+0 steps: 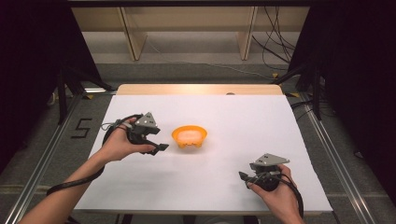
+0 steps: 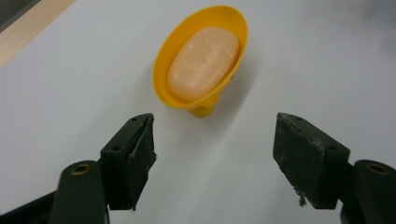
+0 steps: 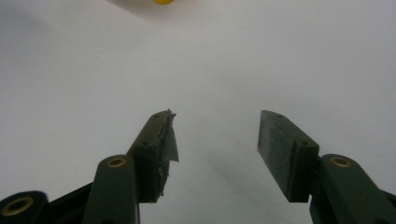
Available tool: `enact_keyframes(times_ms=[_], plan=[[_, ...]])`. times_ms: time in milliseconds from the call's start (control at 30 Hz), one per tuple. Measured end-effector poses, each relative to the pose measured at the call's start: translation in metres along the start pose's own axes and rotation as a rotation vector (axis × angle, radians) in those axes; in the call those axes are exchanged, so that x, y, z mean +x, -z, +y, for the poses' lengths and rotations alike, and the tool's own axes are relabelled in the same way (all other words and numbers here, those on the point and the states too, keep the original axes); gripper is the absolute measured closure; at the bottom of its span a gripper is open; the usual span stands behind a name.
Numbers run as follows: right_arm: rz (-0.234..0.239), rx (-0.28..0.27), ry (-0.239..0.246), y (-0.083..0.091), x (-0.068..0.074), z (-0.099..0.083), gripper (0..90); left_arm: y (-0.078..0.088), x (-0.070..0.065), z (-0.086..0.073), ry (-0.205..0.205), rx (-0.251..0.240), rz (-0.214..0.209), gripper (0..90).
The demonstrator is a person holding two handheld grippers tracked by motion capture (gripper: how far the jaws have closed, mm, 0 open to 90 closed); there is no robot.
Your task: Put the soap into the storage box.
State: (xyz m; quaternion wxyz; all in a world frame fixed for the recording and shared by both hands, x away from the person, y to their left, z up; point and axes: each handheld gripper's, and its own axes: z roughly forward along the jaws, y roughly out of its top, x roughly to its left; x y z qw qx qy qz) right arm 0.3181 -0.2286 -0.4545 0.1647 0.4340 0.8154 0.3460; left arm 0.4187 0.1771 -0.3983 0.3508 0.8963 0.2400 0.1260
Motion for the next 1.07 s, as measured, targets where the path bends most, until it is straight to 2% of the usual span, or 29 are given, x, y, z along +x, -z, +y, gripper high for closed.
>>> enact_keyframes(times_ms=[67,367,433,467,600,667,700,767,800,833,933,1000,1033,1067], plan=[[-0.002,-0.007,0.026,-0.001,-0.001,0.0,46.0,0.002,-0.003,-0.008,0.009,0.002,0.009,29.3],[-0.005,0.0,0.027,-0.001,-0.001,0.0,46.0,0.01,-0.014,-0.042,0.066,0.025,0.029,29.3],[-0.002,0.006,0.007,0.0,0.001,0.0,46.0,0.011,-0.015,-0.051,0.068,0.027,0.034,29.3],[-0.001,0.006,0.007,0.0,0.001,0.0,46.0,0.011,-0.016,-0.056,0.085,0.031,0.029,29.2],[-0.002,0.006,0.007,-0.001,0.001,0.0,46.0,0.011,-0.02,-0.075,0.11,0.046,0.043,29.2],[0.0,0.005,0.021,-0.002,0.0,-0.001,45.9,0.01,-0.022,-0.084,0.137,0.045,0.049,29.0],[0.001,0.007,0.022,-0.002,0.0,-0.001,45.9,0.011,-0.022,-0.089,0.135,0.046,0.053,28.9],[0.005,0.009,0.003,-0.002,0.002,0.0,45.9,0.01,-0.025,-0.097,0.176,0.04,0.05,28.9],[0.004,0.008,0.002,-0.001,0.002,0.0,45.9,0.011,-0.025,-0.101,0.171,0.039,0.056,28.9],[0.001,0.007,0.019,-0.002,0.001,0.0,45.9,0.011,-0.027,-0.104,0.186,0.033,0.066,28.9],[-0.001,0.002,0.022,-0.002,0.001,-0.001,45.9,0.011,-0.03,-0.113,0.213,0.021,0.078,29.1],[0.0,0.003,0.027,-0.001,0.001,0.0,45.9,0.012,-0.03,-0.116,0.196,0.027,0.088,29.2],[0.004,0.019,0.018,-0.001,0.002,0.0,45.9,0.013,-0.03,-0.116,0.202,0.032,0.088,29.2],[0.003,0.002,0.042,-0.002,0.0,0.0,45.9,0.013,-0.031,-0.116,0.216,0.026,0.087,29.2]])
